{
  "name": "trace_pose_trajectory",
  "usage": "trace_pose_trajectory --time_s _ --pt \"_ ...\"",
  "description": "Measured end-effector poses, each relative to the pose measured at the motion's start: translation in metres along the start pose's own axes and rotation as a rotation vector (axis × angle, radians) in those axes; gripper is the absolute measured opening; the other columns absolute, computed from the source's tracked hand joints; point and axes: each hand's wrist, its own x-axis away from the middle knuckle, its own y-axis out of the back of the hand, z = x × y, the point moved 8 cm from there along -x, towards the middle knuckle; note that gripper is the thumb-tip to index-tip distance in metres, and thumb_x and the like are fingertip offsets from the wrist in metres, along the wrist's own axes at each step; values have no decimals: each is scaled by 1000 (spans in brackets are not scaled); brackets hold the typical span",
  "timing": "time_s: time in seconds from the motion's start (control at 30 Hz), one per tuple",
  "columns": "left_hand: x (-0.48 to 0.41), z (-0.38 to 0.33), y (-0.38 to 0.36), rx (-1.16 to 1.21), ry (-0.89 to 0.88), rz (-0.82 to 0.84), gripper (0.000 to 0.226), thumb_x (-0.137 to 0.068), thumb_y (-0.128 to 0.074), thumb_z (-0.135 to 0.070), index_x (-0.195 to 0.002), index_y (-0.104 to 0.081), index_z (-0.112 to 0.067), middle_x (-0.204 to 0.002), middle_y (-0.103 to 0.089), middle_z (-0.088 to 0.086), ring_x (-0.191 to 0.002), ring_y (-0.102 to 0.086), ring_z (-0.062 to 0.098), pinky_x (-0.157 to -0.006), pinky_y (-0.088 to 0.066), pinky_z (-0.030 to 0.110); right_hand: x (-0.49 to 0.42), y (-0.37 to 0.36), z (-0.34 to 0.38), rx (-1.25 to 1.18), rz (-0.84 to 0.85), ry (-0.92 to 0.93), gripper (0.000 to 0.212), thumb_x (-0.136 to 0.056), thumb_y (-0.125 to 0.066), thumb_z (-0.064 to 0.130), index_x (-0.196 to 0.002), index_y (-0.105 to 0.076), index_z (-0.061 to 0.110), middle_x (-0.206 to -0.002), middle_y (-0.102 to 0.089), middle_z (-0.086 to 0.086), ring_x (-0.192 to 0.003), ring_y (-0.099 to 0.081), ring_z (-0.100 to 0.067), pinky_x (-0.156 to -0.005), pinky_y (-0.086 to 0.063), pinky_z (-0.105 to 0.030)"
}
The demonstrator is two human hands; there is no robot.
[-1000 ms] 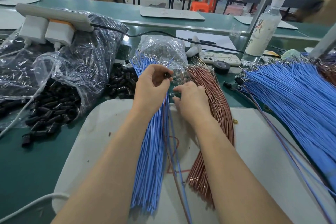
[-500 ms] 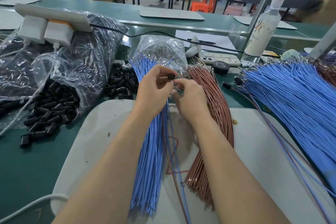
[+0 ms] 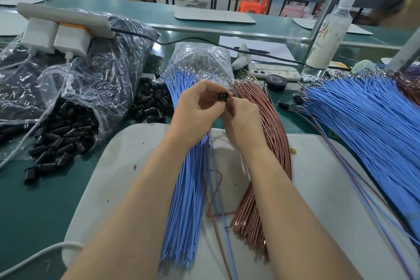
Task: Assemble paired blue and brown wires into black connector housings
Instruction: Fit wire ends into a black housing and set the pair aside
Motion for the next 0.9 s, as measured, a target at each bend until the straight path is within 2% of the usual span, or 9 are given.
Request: trace_pose_trajectory --time_s 0.13,0.23,0.37,0.43,0.53,0.67,0.73,0.8,0.9 --pt "0 -1 -2 0 -1 2 25 -80 -55 15 -92 -64 -4 -91 -71 8 -83 -67 10 -82 -53 21 -1 0 -1 16 -8 -3 21 -93 -56 13 -77 -65 3 -74 -65 -16 -64 -52 -25 -58 -36 -33" --pt "0 -3 -1 3 -6 6 25 -79 -55 15 -93 -64 -3 -91 -71 8 -83 -67 9 -81 -52 20 0 0 -2 8 -10 5 22 -93 -57 16 -71 -60 11 -65 -57 -3 -58 -46 -19 -51 -30 -23" --pt "-3 -7 14 35 -32 -75 28 -82 -56 10 -90 -64 -17 -88 -72 -4 -84 -66 5 -77 -50 16 -1 3 -8 -29 -29 -54 23 -91 -61 19 -113 -68 13 -82 -62 9 -70 -54 -2 -63 -39 -4" --pt "-4 -6 24 35 -34 -159 28 -85 -57 4 -90 -62 -23 -87 -71 -7 -86 -65 5 -80 -49 18 -2 9 -11 -29 -76 -88 27 -92 -61 20 -118 -65 15 -84 -62 12 -74 -56 0 -71 -42 -9" --pt "-3 -8 35 67 -47 -265 23 -89 -57 -3 -95 -60 -24 -90 -71 -7 -89 -64 3 -79 -47 17 -1 9 -13 -17 -92 -105 22 -95 -55 27 -99 -70 12 -74 -63 9 -70 -58 -10 -73 -48 -29" --pt "1 -11 56 217 -70 -471 19 -93 -50 -7 -97 -56 -25 -89 -68 -5 -85 -65 6 -75 -47 18 0 1 -15 -199 -7 -199 56 -94 -46 52 -88 -67 0 -84 -70 -15 -70 -59 -29 -70 -50 -46" --pt "4 -7 68 307 -30 -586 15 -95 -48 -10 -97 -55 -24 -87 -68 -5 -80 -64 5 -72 -47 17 2 -5 -12 -311 109 -189 58 -90 -48 59 -92 -69 5 -92 -70 -15 -69 -56 -18 -72 -49 -44" --pt "6 3 81 497 40 -696 12 -96 -47 -10 -93 -54 -19 -80 -66 -4 -71 -62 4 -68 -47 18 6 -15 -6 -416 269 -151 53 -86 -48 65 -100 -70 19 -98 -72 -2 -77 -60 -5 -77 -48 -29" --pt "7 25 96 888 204 -830 16 -96 -48 -10 -81 -52 -14 -65 -60 -3 -56 -57 4 -57 -45 18 4 -11 -4 -532 223 -124 41 -91 -48 55 -103 -69 22 -93 -72 4 -76 -61 -4 -75 -49 -20"
